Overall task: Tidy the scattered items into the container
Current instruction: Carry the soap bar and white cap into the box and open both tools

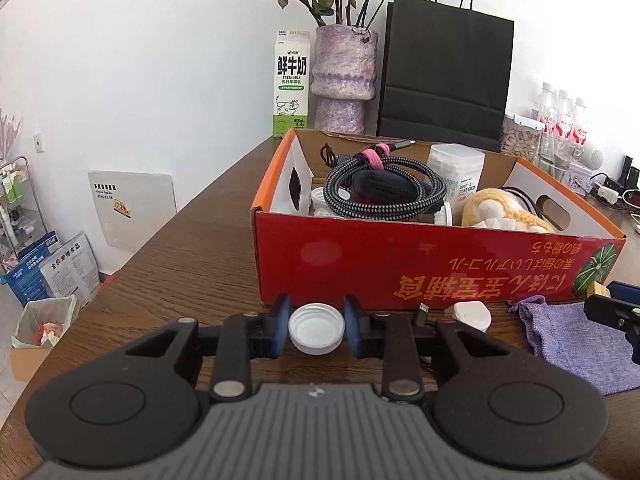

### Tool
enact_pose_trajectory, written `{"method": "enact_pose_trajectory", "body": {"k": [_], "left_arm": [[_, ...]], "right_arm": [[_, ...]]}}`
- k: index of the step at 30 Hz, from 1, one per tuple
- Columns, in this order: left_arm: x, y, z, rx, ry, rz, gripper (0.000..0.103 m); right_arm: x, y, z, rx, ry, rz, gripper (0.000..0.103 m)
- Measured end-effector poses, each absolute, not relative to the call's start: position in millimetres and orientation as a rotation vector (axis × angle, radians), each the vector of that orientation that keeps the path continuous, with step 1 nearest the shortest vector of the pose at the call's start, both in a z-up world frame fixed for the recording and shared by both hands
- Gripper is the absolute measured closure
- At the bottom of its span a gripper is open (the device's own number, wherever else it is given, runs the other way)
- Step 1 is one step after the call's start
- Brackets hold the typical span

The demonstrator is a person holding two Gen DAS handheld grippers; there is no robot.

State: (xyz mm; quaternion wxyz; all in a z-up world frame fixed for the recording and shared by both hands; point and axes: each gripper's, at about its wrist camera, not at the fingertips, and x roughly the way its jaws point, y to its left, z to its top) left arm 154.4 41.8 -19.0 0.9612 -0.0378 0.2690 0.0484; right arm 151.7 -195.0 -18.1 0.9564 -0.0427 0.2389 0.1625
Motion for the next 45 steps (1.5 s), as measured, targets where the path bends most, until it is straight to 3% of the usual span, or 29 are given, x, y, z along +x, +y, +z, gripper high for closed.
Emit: {"method": "enact_pose_trajectory", "body": {"k": [13, 24, 35, 45], "left_arm": [[134.4, 37.0, 34.1, -0.113, 0.369, 0.054, 0.074], [181.8, 3.6, 69.6, -0.119, 0.273, 0.011, 0.074], [244.4, -23.4, 40.7, -0.08, 0.31, -0.009, 0.074], [246.5, -16.3, 24.0, -0.08, 0.349, 0.003, 0.074]], "right_arm": [[133.5, -206.0, 24.6, -0.028, 0.303, 0.297, 0.069], [171.4, -190.7, 69.0, -0.014, 0.187, 0.32, 0.07], [227.0, -188.3, 44.5, 0.029, 0.257, 0.313, 0.07], [233.3, -186.9, 28.7, 0.029, 0.298, 0.297, 0.069]]}}
